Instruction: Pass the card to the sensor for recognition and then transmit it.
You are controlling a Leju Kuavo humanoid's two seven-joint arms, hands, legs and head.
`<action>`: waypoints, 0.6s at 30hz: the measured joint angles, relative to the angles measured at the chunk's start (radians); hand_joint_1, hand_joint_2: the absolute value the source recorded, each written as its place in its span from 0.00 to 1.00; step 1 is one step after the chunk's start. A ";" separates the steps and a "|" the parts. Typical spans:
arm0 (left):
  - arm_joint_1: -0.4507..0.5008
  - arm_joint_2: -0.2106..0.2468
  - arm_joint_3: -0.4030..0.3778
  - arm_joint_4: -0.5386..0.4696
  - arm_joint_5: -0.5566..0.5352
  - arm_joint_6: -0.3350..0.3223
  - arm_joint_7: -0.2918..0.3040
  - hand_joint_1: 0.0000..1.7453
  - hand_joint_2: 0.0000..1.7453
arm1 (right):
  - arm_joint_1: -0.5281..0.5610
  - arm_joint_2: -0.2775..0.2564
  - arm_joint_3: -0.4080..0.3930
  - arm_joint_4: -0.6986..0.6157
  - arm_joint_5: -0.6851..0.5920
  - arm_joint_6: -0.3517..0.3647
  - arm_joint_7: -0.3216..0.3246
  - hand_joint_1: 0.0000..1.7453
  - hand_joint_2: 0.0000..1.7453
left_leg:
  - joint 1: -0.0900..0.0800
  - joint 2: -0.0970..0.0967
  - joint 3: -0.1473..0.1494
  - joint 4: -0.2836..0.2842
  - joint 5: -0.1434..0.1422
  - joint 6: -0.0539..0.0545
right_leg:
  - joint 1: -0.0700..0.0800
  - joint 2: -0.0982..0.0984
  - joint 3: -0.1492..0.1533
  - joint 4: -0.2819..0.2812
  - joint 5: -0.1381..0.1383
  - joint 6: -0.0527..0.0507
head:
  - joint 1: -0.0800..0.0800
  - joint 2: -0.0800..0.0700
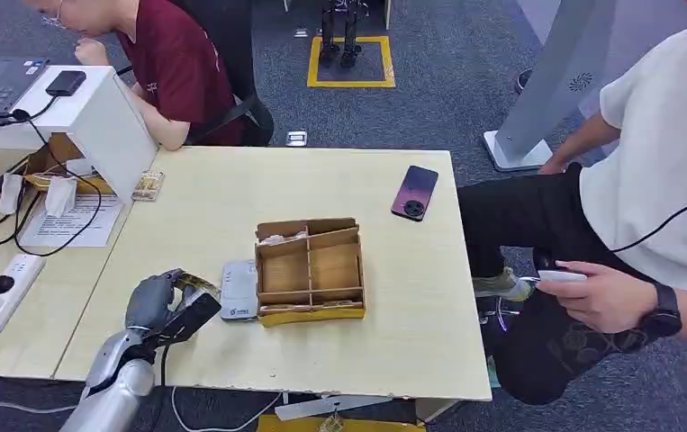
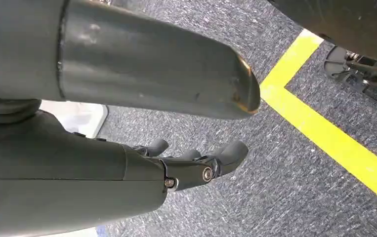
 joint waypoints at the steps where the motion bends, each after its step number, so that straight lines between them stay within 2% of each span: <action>1: 0.000 0.000 -0.003 0.002 -0.002 0.000 0.000 1.00 1.00 | 0.000 0.000 0.000 0.000 0.000 0.000 -0.001 0.00 0.00 | 0.000 0.000 0.000 0.000 0.000 0.000 | 0.000 0.000 0.000 0.000 0.000 0.000 | 0.000 0.000; 12: -0.004 -0.003 -0.005 0.013 0.000 0.012 -0.004 1.00 1.00 | 0.000 0.000 0.003 0.000 -0.003 -0.001 -0.002 0.00 0.00 | 0.000 0.000 0.000 0.000 0.000 0.000 | 0.000 0.000 0.000 0.000 0.000 0.000 | 0.000 0.000; 18: -0.004 -0.012 -0.005 0.011 0.054 0.037 -0.039 1.00 1.00 | 0.000 0.000 0.015 0.000 -0.007 -0.001 -0.002 0.00 0.00 | 0.000 0.000 0.000 0.000 0.000 0.000 | 0.000 0.000 0.000 0.000 0.000 0.000 | 0.000 0.000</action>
